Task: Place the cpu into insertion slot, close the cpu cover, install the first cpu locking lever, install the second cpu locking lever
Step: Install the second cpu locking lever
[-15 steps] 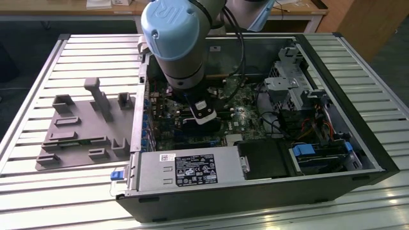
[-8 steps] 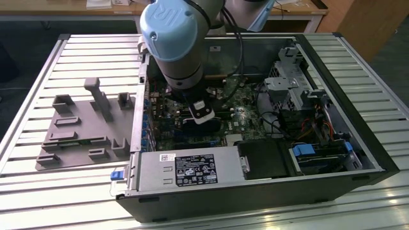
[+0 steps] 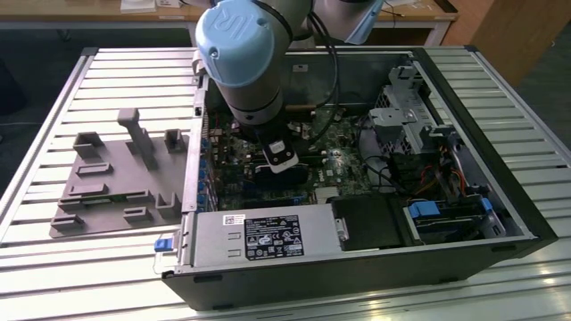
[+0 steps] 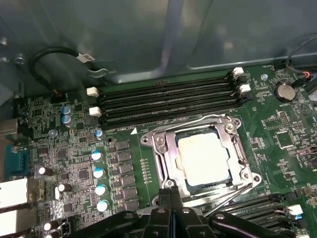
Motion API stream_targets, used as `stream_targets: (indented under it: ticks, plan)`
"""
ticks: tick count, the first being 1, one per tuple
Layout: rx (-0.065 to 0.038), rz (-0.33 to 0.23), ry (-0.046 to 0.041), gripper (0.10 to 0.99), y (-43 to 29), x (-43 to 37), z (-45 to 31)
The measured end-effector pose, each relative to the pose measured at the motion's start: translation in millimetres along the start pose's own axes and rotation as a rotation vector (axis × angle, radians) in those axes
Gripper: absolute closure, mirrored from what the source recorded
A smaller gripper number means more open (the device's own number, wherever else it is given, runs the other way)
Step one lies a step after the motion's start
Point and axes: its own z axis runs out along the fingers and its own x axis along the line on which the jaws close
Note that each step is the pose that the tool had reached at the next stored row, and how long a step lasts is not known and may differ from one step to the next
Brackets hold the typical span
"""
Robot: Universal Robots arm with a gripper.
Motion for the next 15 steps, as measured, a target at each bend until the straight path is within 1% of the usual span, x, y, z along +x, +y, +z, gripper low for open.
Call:
stream_targets:
  ticks: [2, 4, 15]
  plan:
    - [0.000, 0.000, 0.0000, 0.984, 0.2, 0.0, -0.6]
    - [0.000, 0.000, -0.0002, 0.984, 1.4, -0.3, -3.4]
    - [0.000, 0.000, 0.0000, 0.984, 10.3, -2.5, -26.3]
